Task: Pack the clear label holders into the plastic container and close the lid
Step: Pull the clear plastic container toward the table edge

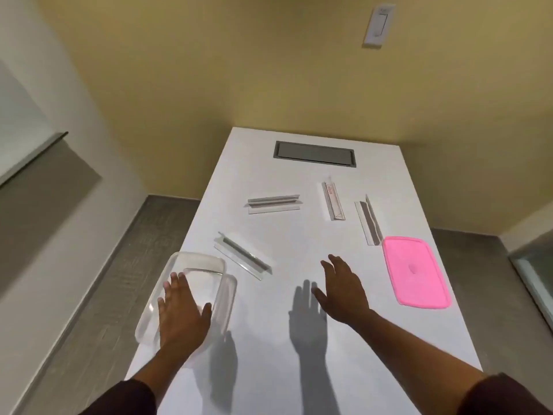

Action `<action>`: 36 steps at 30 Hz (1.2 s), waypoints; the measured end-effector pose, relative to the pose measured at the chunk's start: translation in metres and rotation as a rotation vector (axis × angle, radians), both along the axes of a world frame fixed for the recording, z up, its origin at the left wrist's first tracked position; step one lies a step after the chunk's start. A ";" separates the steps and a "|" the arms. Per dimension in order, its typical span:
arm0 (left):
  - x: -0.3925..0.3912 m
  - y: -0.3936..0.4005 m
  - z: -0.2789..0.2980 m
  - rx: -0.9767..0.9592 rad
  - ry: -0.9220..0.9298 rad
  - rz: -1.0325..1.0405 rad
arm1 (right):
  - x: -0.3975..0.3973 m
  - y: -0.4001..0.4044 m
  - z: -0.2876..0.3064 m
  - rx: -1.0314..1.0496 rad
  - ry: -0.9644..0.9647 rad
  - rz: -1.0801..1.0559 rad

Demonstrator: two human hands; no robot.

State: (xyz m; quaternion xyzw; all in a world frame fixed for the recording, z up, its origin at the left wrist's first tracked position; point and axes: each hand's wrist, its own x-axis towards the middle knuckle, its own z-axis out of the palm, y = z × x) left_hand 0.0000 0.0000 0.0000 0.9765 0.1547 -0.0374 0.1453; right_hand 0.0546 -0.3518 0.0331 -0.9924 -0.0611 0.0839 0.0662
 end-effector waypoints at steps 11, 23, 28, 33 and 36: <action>-0.059 0.044 -0.020 -0.425 -0.007 0.536 | 0.003 0.112 -0.040 0.251 0.206 0.076; -0.059 0.078 -0.037 -0.920 0.110 0.986 | 0.049 0.229 -0.045 0.734 0.446 -0.186; -0.050 0.077 -0.042 -0.997 0.186 0.981 | 0.071 0.244 -0.039 0.683 0.463 -0.124; -0.044 0.086 -0.043 -1.171 0.146 1.006 | 0.077 0.256 -0.040 0.532 0.445 -0.083; -0.044 0.090 -0.041 -1.155 0.125 1.003 | 0.072 0.257 -0.040 0.525 0.465 -0.106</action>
